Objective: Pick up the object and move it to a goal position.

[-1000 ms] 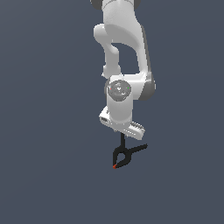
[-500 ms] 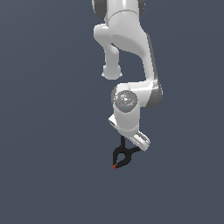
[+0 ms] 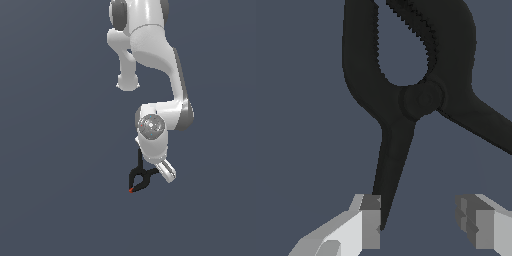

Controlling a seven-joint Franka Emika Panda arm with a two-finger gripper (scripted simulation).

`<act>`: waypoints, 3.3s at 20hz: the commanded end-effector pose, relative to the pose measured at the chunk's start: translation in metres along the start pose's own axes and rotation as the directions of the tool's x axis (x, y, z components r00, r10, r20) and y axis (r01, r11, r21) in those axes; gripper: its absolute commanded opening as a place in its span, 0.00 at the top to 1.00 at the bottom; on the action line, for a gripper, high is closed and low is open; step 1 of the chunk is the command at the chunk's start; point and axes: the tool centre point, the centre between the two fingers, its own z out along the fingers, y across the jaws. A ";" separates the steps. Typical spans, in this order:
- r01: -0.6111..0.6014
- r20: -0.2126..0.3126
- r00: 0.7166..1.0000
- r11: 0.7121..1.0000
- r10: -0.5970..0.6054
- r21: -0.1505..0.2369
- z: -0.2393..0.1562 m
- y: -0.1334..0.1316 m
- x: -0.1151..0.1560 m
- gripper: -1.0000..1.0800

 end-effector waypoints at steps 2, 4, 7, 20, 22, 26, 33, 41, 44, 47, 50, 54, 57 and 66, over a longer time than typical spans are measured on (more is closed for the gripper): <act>-0.076 0.017 0.997 0.997 0.076 0.006 0.008 -0.008 -0.006 0.38; -0.109 0.026 0.994 0.994 0.109 0.008 0.011 -0.012 -0.009 0.38; -0.148 0.036 0.988 0.989 0.148 0.009 0.016 -0.016 -0.012 0.38; -0.188 0.046 0.981 0.982 0.187 0.010 0.027 -0.021 -0.017 0.38; -0.190 0.046 0.981 0.982 0.189 0.010 0.035 -0.021 -0.017 0.38; -0.192 0.047 0.980 0.981 0.191 0.010 0.049 -0.021 -0.018 0.38; -0.192 0.047 0.980 0.981 0.192 0.010 0.050 -0.021 -0.018 1.00; -0.192 0.047 0.980 0.981 0.192 0.010 0.049 -0.021 -0.019 1.00; -0.192 0.047 0.980 0.981 0.192 0.010 0.046 -0.020 -0.022 1.00; -0.192 0.047 0.980 0.981 0.192 0.010 0.038 -0.019 -0.028 1.00; -0.192 0.047 0.980 0.981 0.192 0.010 0.027 -0.017 -0.036 1.00; -0.192 0.047 0.980 0.981 0.192 0.010 0.007 -0.014 -0.053 1.00; -0.192 0.047 0.980 0.981 0.192 0.010 -0.014 -0.011 -0.069 1.00; -0.192 0.047 0.980 0.981 0.192 0.010 -0.094 0.000 -0.133 1.00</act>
